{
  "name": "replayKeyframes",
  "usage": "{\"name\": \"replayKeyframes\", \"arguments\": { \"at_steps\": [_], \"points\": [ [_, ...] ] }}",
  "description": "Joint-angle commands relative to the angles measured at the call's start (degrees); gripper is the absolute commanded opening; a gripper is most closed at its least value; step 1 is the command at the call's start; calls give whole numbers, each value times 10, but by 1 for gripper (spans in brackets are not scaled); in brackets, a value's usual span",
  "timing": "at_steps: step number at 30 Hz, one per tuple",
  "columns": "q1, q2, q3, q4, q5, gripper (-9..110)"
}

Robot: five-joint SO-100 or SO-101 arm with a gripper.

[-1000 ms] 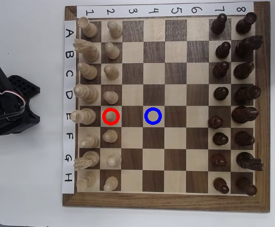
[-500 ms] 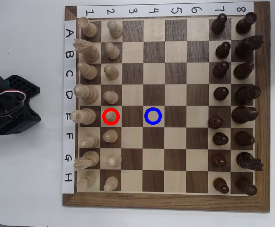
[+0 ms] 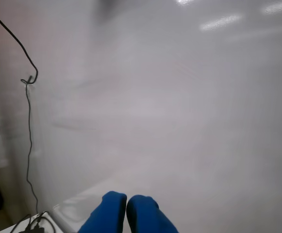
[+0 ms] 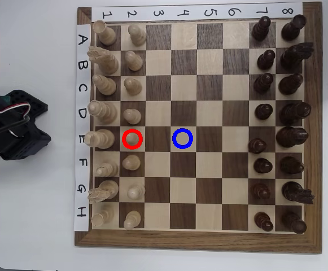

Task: Move the piece to destination

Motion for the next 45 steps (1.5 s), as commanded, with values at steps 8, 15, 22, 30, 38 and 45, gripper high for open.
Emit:
{"name": "replayKeyframes", "arguments": {
  "at_steps": [8,15,22,30,38,45],
  "points": [
    [-146,-180,-329,221,21,0],
    [-171,-222,-390,272,22,0],
    [-193,-231,-404,341,-11,0],
    [-221,-251,-410,449,-53,0],
    [-265,-251,-385,533,-76,0],
    [-276,-228,-308,533,-102,0]
  ]
}}
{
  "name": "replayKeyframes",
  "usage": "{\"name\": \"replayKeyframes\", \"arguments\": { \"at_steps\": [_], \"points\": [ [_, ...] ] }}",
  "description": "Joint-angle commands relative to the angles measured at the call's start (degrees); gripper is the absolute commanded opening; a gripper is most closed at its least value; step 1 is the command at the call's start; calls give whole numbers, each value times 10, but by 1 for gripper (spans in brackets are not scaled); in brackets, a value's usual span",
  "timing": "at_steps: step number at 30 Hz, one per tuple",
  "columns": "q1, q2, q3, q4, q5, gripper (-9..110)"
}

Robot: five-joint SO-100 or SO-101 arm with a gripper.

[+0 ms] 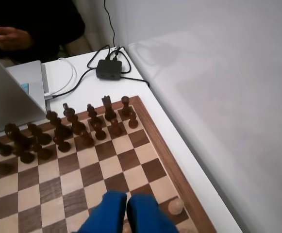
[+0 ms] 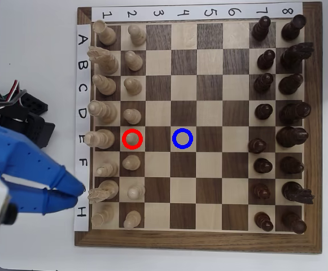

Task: Move the piece to destination

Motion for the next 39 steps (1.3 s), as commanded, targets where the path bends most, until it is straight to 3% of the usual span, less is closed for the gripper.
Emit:
{"name": "replayKeyframes", "arguments": {
  "at_steps": [1,21,39],
  "points": [
    [-26,21,18,29,-49,0],
    [-68,22,187,24,-38,2],
    [-79,96,376,-70,-53,0]
  ]
}}
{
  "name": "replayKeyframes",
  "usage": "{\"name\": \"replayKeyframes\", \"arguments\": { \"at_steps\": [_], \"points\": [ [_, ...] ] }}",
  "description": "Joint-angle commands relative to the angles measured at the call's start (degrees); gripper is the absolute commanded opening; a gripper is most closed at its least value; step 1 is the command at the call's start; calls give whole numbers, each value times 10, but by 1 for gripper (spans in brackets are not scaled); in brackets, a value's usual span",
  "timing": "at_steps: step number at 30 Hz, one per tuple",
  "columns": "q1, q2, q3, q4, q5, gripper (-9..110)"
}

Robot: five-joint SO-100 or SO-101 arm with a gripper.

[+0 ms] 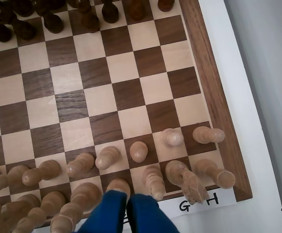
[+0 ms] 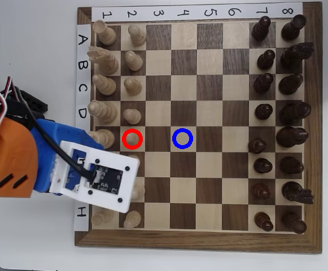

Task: Move the piece to destination

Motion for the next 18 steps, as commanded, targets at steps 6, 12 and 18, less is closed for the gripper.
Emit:
{"name": "replayKeyframes", "arguments": {
  "at_steps": [6,12,18],
  "points": [
    [-38,68,63,-45,11,0],
    [-62,46,79,-48,24,0],
    [-57,30,107,-67,18,0]
  ]
}}
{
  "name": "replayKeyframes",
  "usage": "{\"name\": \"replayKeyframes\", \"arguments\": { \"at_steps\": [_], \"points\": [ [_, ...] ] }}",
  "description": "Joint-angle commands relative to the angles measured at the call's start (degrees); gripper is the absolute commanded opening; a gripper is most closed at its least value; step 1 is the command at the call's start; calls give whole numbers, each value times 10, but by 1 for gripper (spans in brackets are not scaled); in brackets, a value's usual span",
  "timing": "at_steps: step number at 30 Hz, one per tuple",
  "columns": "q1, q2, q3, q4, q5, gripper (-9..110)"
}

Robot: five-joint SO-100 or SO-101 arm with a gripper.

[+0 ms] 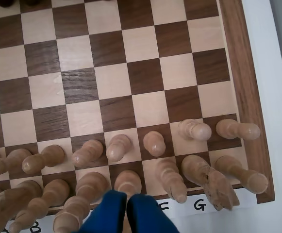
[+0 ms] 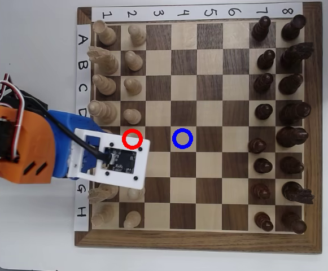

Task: Move the piece to destination

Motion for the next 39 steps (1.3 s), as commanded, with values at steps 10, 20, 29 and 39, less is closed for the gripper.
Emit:
{"name": "replayKeyframes", "arguments": {
  "at_steps": [10,20,29,39],
  "points": [
    [-14,-42,4,-39,26,2],
    [-25,-100,-10,-34,67,7],
    [-56,-115,-19,-42,70,8],
    [-76,-160,-45,-44,56,9]
  ]
}}
